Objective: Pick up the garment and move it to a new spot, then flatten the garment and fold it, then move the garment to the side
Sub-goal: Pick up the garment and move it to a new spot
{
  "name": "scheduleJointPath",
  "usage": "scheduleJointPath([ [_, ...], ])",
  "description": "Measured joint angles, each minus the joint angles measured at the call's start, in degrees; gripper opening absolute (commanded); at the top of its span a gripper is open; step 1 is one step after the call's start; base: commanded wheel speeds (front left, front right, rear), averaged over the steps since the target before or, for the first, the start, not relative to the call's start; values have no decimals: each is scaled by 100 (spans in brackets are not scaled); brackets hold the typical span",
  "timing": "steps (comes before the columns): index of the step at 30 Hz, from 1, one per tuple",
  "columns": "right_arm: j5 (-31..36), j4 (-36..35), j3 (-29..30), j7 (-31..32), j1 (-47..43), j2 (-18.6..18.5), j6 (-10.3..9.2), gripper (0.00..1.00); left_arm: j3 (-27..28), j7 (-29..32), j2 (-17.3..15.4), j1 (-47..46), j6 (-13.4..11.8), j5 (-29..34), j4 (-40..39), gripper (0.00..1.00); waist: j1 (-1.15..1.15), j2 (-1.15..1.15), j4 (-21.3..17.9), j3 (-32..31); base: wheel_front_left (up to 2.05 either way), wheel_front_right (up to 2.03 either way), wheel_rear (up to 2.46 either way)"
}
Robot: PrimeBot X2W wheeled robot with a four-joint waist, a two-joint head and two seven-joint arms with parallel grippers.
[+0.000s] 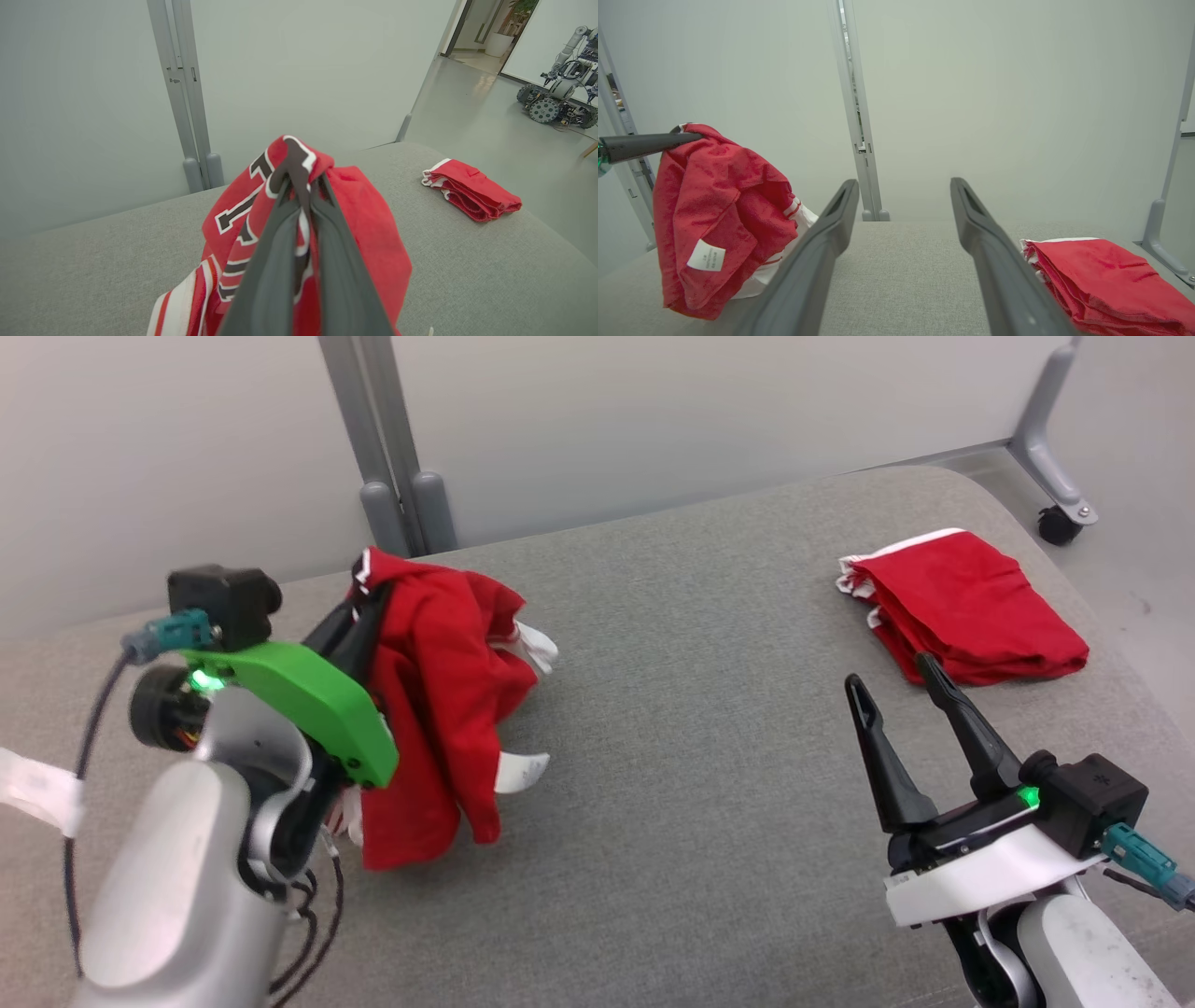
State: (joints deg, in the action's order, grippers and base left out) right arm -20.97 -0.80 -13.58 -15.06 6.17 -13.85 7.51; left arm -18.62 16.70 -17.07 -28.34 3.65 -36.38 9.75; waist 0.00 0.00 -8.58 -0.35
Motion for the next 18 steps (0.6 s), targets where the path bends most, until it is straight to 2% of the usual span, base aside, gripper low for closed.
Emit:
scheduleJointPath([
  [4, -3, -7, -58, 1, 9, 21, -1, 100, -261, -508, 386, 375, -146, 198, 356, 0, 0, 0, -282, 50, 0, 0, 0],
  [9, -22, 11, -75, 1, 92, 40, -1, 100, -519, -1143, 834, 422, -166, 407, 1469, 0, 0, 0, -509, 204, 0, 0, 0],
  [10, -33, 21, -100, 1, 113, 44, -1, 100, -565, -1212, 880, 425, -149, 439, 1695, 26, 0, 0, -529, 234, 0, 0, 0],
  [11, -46, 41, -142, 1, 128, 47, -1, 100, -579, -1356, 944, 424, -98, 432, 1942, 67, 0, 0, -552, 269, 0, 0, 0],
  [12, -46, 56, -167, 1, 130, 52, -1, 100, -606, -1433, 995, 406, -40, 416, 2178, 100, 0, 0, -572, 299, 0, 0, 0],
  [18, -34, 98, -101, 1, 138, 13, -1, 100, -780, -1983, 1100, 97, 191, 461, 2733, 100, 0, 0, -484, 369, 0, 0, 0],
])
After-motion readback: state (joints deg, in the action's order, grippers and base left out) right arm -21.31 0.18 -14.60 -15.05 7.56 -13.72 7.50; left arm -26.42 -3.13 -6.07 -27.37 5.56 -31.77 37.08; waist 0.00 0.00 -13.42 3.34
